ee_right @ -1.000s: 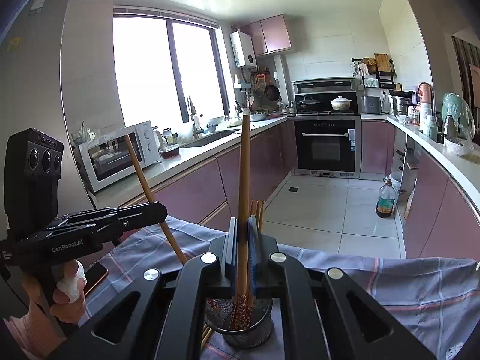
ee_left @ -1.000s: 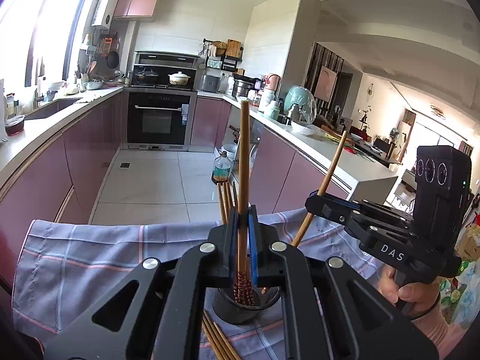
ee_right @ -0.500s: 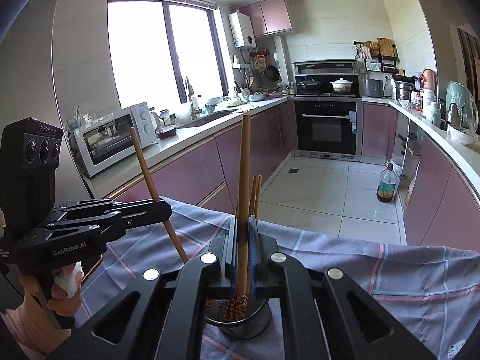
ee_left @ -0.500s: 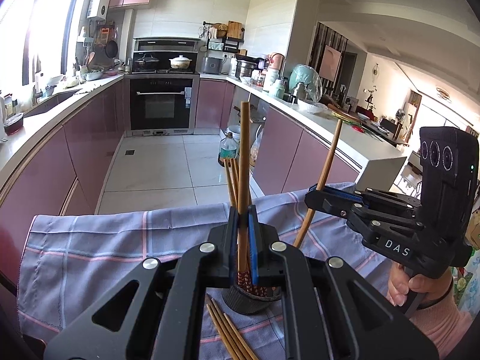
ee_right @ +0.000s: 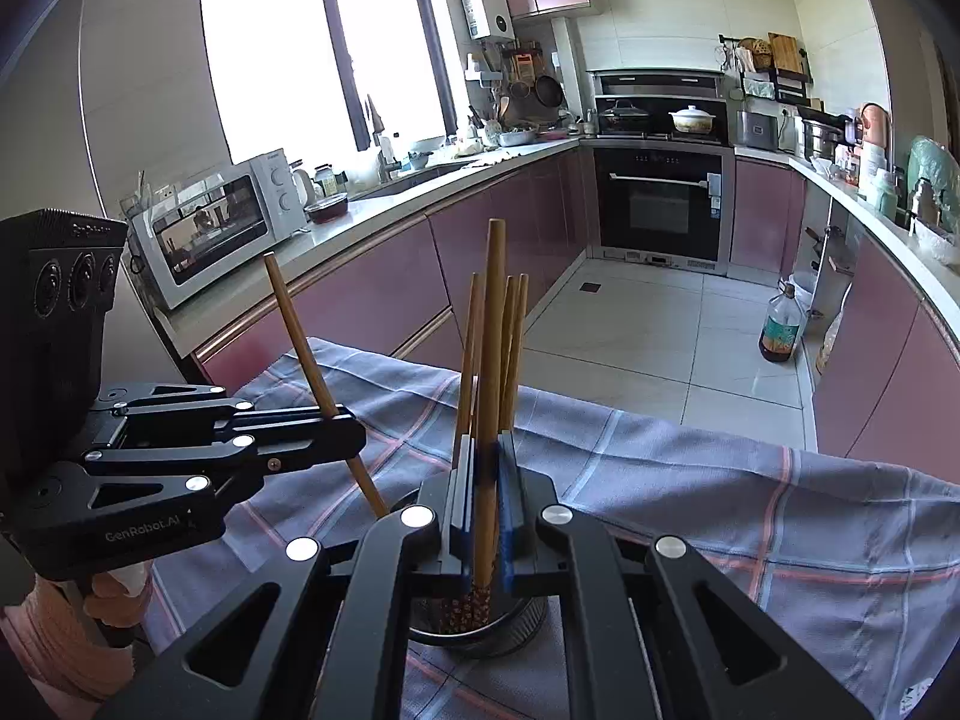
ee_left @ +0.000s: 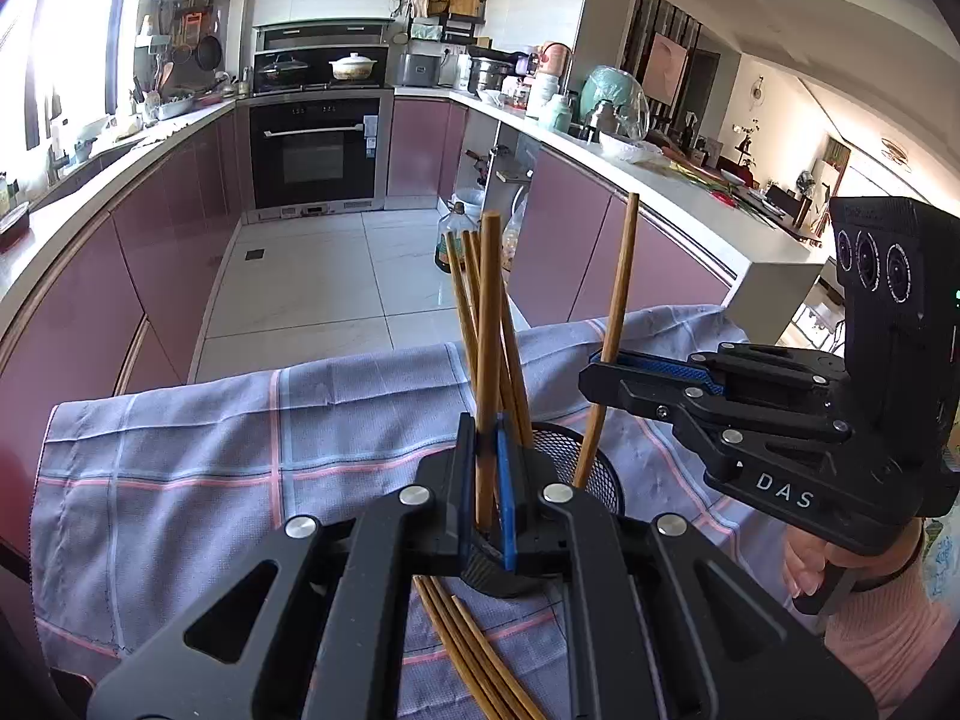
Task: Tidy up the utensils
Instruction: 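Lower the right gripper's chopstick into the cup while the left gripper lowers its own, then open both grippers to release the chopsticks and withdraw from the cup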
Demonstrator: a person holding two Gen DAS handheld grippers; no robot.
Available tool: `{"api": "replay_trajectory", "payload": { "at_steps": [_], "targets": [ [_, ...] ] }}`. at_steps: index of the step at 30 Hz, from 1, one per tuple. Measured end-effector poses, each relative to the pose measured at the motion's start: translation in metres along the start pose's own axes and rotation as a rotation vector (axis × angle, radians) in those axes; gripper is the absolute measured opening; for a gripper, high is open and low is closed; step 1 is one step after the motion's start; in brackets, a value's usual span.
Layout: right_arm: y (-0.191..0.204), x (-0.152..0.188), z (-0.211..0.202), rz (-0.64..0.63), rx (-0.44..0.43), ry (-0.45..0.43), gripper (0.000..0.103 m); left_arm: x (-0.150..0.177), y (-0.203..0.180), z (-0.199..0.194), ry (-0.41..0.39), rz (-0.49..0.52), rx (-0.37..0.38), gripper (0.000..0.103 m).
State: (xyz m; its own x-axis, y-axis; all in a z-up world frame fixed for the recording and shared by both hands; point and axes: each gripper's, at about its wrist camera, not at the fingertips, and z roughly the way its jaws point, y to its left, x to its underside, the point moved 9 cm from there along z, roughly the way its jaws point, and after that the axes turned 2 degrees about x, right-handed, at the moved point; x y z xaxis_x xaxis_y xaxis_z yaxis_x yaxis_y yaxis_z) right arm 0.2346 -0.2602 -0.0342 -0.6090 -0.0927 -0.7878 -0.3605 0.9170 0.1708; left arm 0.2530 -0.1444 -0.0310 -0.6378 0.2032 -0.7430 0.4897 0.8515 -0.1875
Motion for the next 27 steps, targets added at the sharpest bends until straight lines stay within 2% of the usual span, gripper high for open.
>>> {"api": "replay_trajectory", "payload": {
  "at_steps": [8, 10, 14, 16, 19, 27],
  "targets": [
    [-0.009, 0.003, 0.012, 0.035, 0.017, 0.018, 0.008, -0.001, 0.005, 0.015, 0.006, -0.013, -0.007, 0.010],
    [-0.011, 0.004, 0.012, 0.046, 0.020, 0.014, 0.008, -0.001, 0.007, 0.016, 0.000, -0.024, -0.018, 0.022],
    [-0.014, 0.004, 0.008, 0.064, 0.020, 0.001, 0.011, 0.000, 0.012, 0.012, -0.025, -0.045, -0.041, 0.025],
    [-0.015, 0.004, 0.006, 0.065, 0.018, -0.006, 0.012, 0.001, 0.015, 0.007, -0.042, -0.056, -0.049, 0.030],
    [-0.013, 0.005, 0.003, 0.058, 0.017, -0.021, 0.020, 0.005, 0.020, 0.000, -0.066, -0.068, -0.067, 0.035],
    [-0.004, 0.012, -0.009, 0.038, 0.013, -0.050, 0.026, 0.018, 0.030, -0.022, -0.122, -0.072, -0.122, 0.048]
  ]
}}
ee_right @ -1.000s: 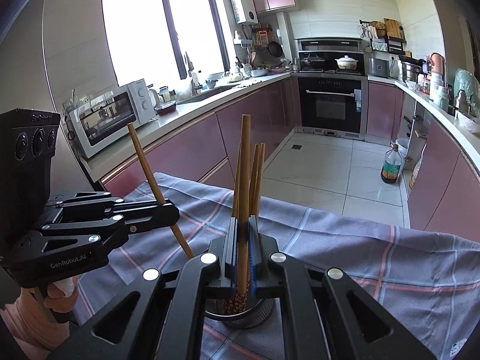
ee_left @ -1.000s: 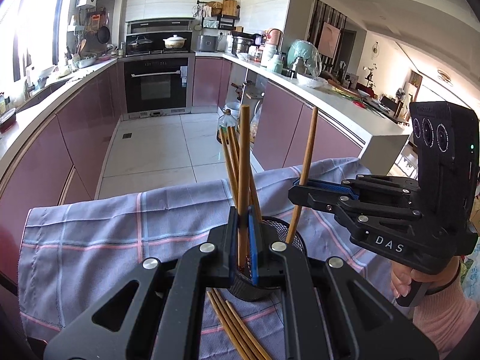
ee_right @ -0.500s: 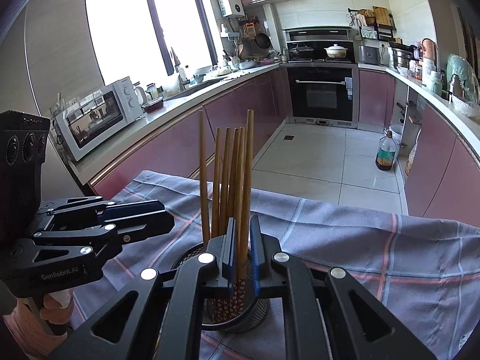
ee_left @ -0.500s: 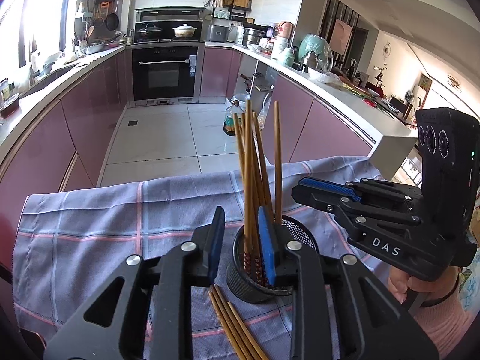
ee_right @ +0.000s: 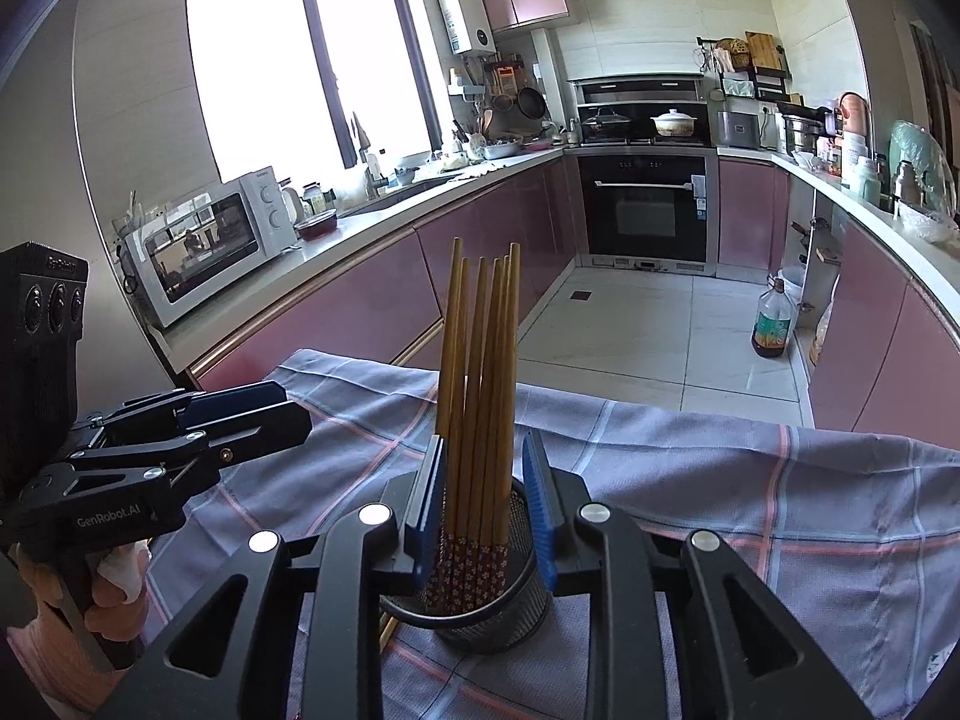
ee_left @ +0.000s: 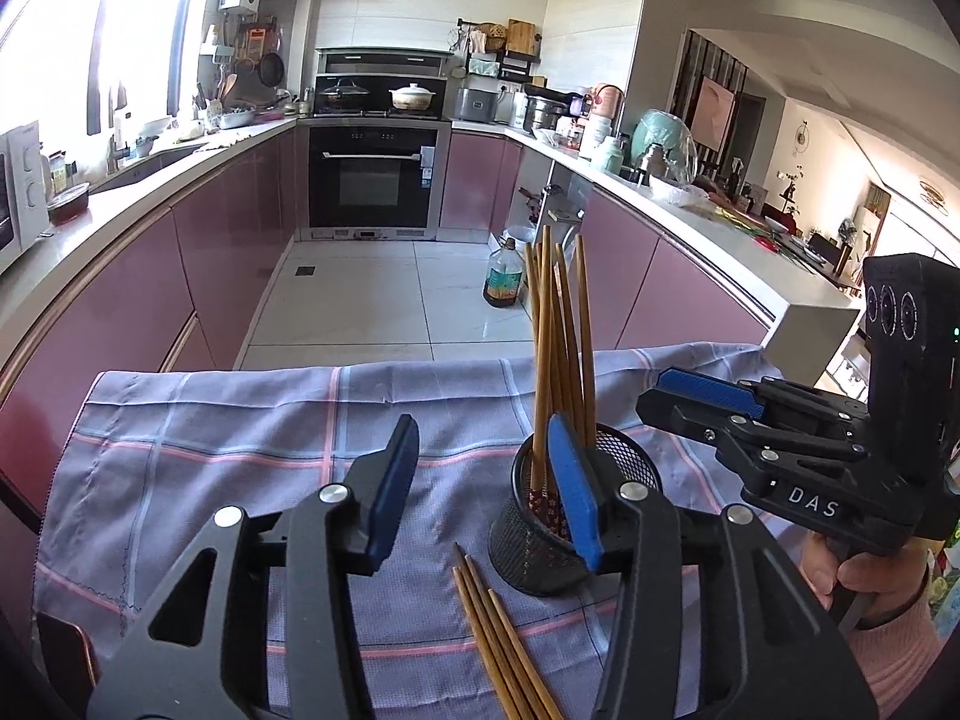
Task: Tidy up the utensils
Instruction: 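Open both grippers to release the chopsticks and withdraw from the cup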
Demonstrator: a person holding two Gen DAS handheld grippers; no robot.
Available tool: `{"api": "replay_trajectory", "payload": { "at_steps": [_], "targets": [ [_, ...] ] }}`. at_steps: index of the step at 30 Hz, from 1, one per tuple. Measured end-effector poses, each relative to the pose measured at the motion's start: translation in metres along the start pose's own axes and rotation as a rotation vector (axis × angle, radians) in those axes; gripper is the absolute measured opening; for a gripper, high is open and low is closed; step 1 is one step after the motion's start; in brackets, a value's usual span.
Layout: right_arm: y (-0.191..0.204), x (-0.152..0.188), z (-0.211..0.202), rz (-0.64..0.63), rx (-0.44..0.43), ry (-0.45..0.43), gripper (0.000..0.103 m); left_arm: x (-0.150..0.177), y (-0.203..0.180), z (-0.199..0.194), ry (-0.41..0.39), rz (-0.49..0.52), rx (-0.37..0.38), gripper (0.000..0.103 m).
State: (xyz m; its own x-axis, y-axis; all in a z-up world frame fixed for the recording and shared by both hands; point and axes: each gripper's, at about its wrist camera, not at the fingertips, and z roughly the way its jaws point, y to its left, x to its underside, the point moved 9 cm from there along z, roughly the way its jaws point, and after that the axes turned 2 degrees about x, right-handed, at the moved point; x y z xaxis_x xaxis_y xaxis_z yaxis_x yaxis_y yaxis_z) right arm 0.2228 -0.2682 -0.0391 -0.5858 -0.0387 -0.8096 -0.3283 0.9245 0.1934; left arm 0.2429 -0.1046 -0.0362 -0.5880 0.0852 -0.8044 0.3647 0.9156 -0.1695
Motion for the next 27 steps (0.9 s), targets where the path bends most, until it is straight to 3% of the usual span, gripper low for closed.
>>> {"api": "replay_trajectory", "payload": {
  "at_steps": [2, 15, 27],
  "targets": [
    [0.002, 0.002, -0.004, -0.003, -0.005, -0.007, 0.027, 0.003, 0.003, -0.005, -0.012, -0.002, -0.013, 0.053],
    [0.031, 0.023, -0.031, -0.046, -0.066, -0.030, 0.034, 0.034, 0.013, -0.038, -0.052, -0.005, -0.077, 0.060],
    [0.059, 0.100, -0.011, -0.056, -0.134, 0.147, 0.036, 0.087, 0.035, -0.038, 0.034, -0.027, -0.120, 0.060]
  ]
}}
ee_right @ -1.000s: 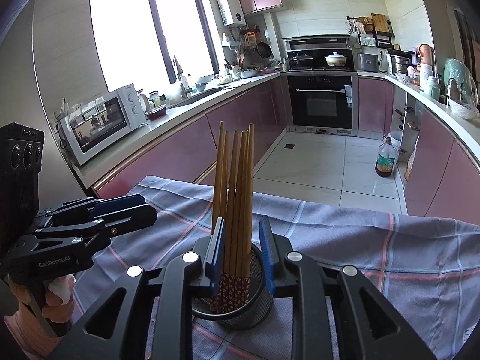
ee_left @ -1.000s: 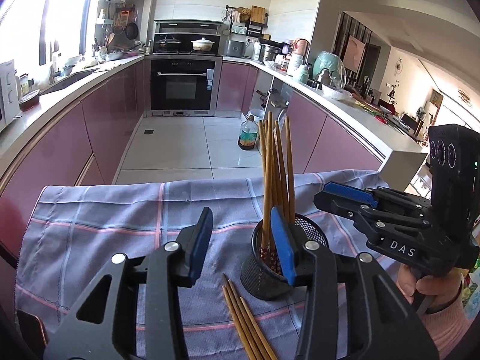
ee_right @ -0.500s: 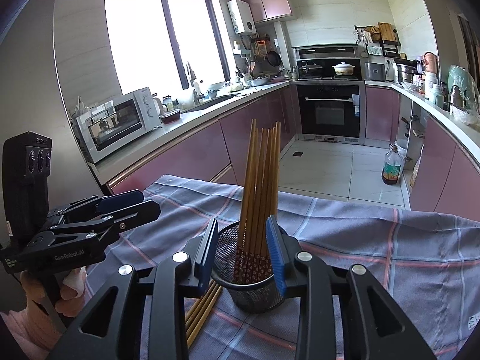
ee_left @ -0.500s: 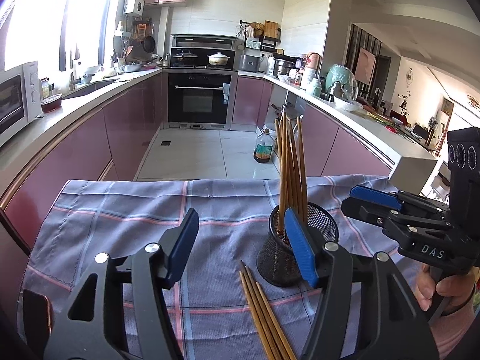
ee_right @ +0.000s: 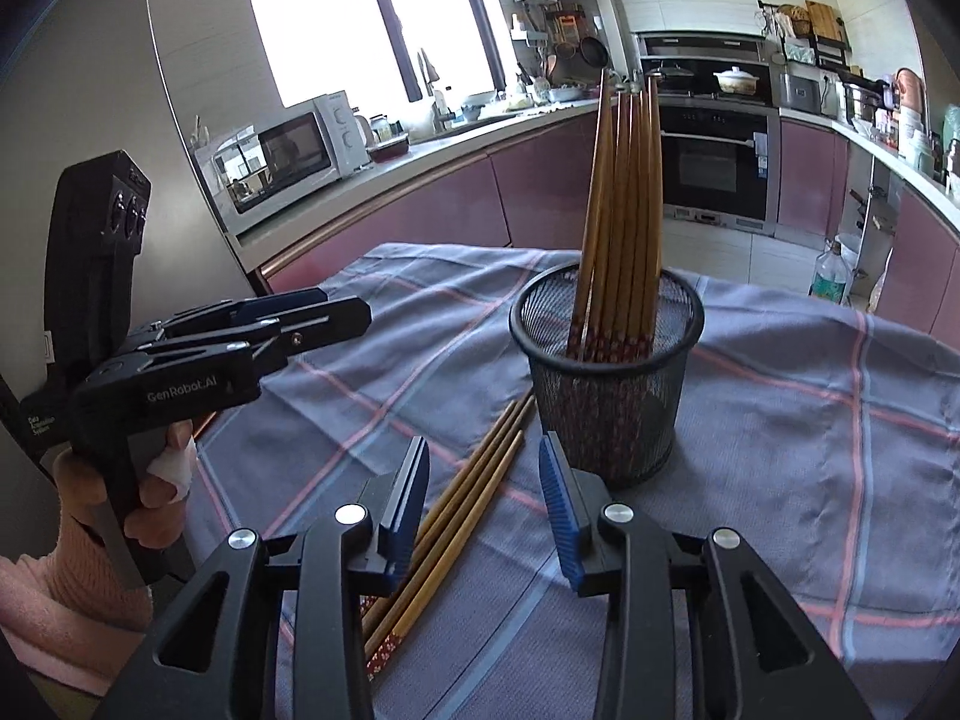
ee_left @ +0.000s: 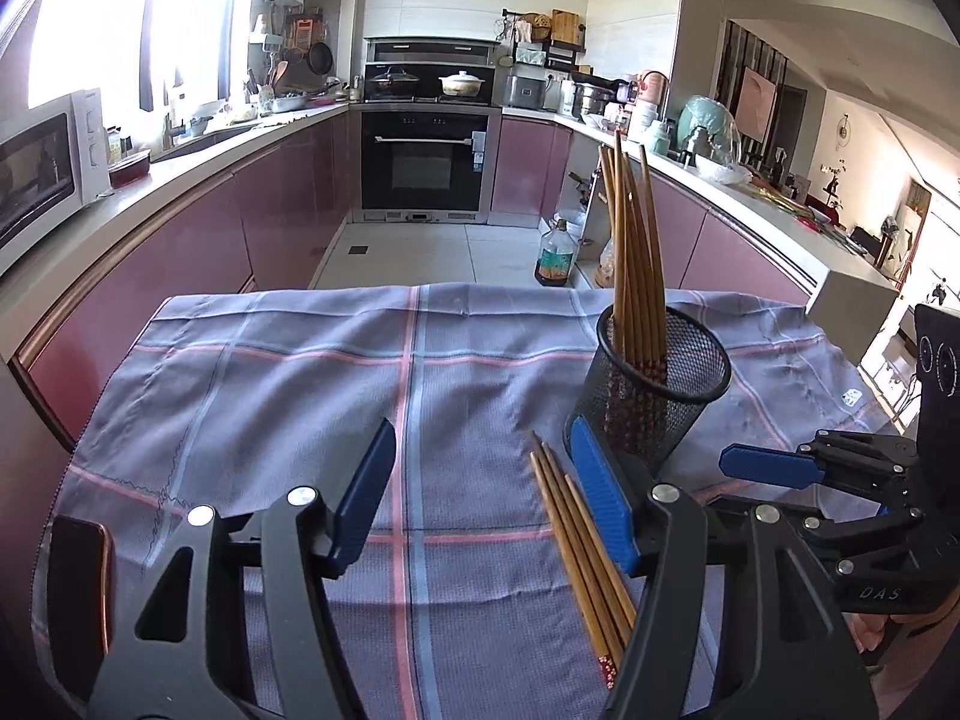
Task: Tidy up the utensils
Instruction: 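Open both grippers to release the chopsticks and withdraw from the cup, then move both open grippers over the remaining chopsticks on the cloth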
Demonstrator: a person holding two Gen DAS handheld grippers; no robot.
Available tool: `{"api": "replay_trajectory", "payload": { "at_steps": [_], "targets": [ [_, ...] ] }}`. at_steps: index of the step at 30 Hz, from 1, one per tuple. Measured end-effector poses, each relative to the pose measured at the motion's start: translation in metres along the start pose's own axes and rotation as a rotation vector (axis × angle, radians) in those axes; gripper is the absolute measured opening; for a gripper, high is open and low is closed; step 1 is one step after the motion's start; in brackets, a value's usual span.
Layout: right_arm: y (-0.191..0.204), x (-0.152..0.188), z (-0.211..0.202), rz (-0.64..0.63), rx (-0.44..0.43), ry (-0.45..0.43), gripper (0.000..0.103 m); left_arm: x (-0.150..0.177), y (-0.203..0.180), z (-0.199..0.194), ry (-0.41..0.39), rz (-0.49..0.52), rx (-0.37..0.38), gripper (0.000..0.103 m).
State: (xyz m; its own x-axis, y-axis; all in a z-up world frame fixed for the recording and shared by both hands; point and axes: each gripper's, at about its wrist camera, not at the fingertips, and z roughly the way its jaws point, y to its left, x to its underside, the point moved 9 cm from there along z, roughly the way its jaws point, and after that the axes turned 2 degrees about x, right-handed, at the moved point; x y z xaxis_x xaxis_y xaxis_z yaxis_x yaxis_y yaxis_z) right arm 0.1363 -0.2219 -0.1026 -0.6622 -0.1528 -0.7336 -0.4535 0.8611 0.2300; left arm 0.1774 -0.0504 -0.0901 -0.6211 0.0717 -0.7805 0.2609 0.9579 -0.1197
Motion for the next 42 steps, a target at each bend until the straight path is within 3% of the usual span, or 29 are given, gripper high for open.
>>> {"api": "replay_trajectory", "payload": {
  "at_steps": [16, 42],
  "targets": [
    [0.007, 0.049, 0.031, 0.045, -0.006, 0.132, 0.036, 0.058, -0.001, 0.022, 0.113, 0.000, 0.009, 0.061],
    [0.015, 0.061, 0.043, -0.015, 0.073, 0.166, 0.036, 0.090, -0.016, 0.035, 0.185, 0.040, 0.038, 0.062]
  ]
}}
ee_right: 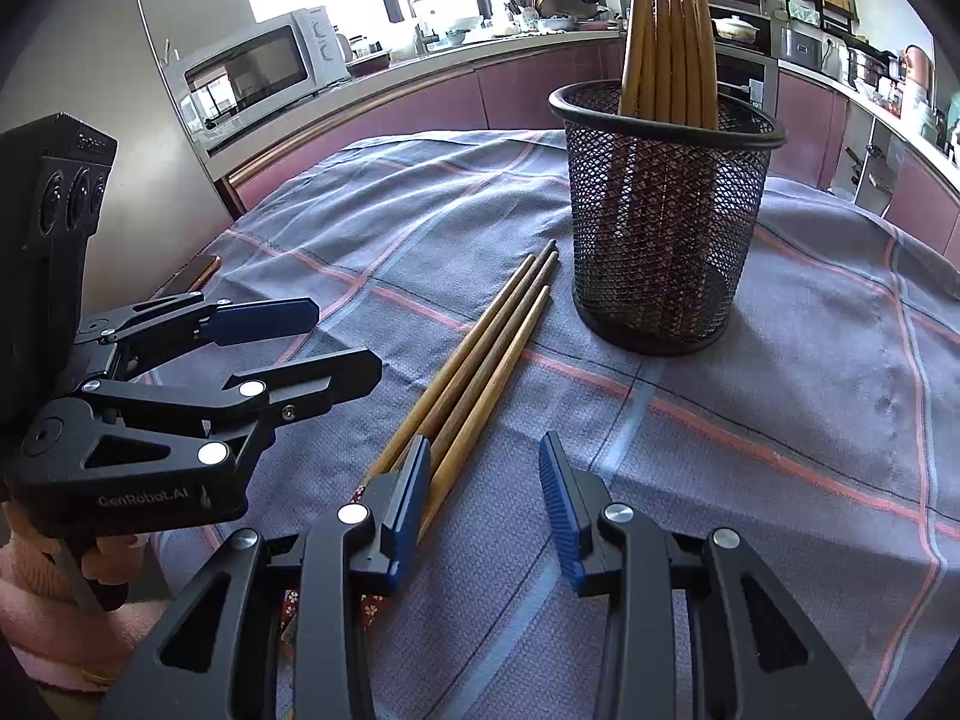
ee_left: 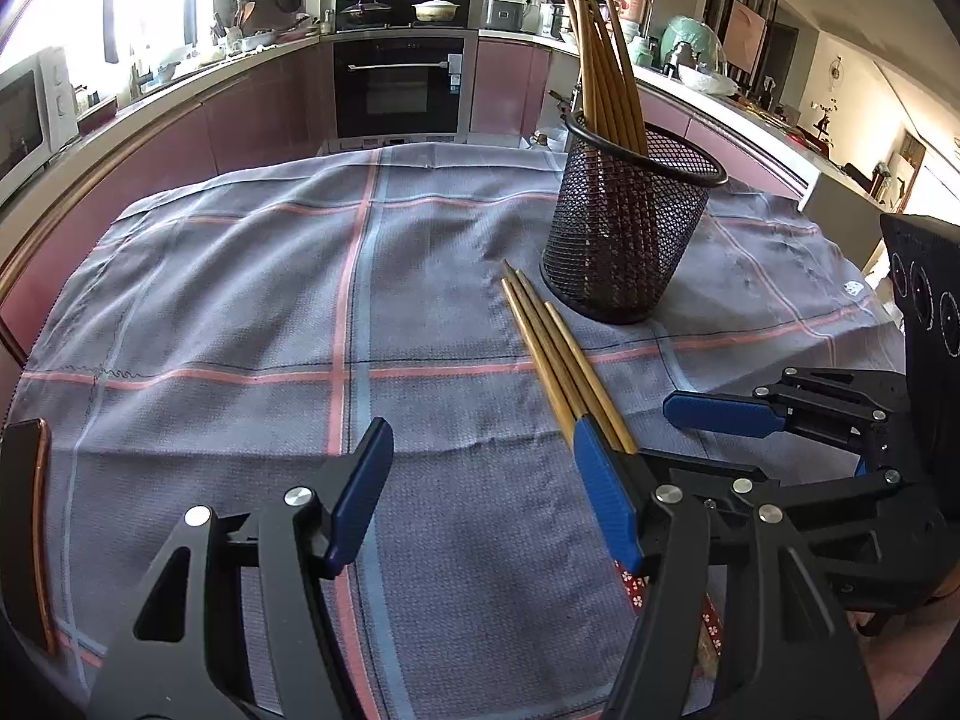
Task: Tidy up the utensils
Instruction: 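Move both open grippers over the remaining chopsticks on the cloth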
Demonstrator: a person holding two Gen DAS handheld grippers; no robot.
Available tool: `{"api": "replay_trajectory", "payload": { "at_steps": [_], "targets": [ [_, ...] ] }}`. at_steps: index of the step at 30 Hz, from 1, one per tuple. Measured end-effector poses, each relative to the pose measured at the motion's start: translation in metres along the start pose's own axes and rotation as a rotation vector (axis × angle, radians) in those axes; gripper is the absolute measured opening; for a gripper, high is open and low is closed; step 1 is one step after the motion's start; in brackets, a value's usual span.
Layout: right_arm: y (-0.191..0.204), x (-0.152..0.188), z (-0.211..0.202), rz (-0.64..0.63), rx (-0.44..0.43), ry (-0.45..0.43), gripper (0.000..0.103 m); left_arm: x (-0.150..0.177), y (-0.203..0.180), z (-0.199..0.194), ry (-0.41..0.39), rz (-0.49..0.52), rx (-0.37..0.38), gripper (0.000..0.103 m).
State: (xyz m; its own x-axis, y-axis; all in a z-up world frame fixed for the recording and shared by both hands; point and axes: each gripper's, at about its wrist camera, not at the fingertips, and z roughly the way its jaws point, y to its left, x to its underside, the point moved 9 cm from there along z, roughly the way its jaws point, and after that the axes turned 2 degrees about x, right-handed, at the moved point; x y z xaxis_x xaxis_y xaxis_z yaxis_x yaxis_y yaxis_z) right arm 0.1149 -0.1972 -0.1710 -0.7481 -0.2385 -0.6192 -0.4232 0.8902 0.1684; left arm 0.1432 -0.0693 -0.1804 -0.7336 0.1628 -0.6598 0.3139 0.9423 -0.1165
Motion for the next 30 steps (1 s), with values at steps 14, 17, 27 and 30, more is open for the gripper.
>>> {"api": "replay_trajectory", "payload": {
  "at_steps": [14, 17, 27, 30],
  "targets": [
    [-0.003, 0.001, 0.001, -0.008, 0.022, 0.004, 0.035, 0.008, -0.006, 0.010, 0.033, 0.010, 0.028, 0.062],
    [-0.003, 0.001, 0.001, -0.007, 0.022, 0.005, 0.035, 0.010, -0.007, 0.011, 0.038, 0.013, 0.030, 0.063],
    [-0.007, 0.001, 0.001, -0.006, 0.044, 0.007, 0.032, 0.014, -0.011, 0.020, 0.058, 0.022, 0.035, 0.064],
    [-0.007, 0.001, 0.001, -0.005, 0.042, 0.007, 0.032, 0.014, -0.011, 0.021, 0.061, 0.023, 0.033, 0.064]
  ]
}}
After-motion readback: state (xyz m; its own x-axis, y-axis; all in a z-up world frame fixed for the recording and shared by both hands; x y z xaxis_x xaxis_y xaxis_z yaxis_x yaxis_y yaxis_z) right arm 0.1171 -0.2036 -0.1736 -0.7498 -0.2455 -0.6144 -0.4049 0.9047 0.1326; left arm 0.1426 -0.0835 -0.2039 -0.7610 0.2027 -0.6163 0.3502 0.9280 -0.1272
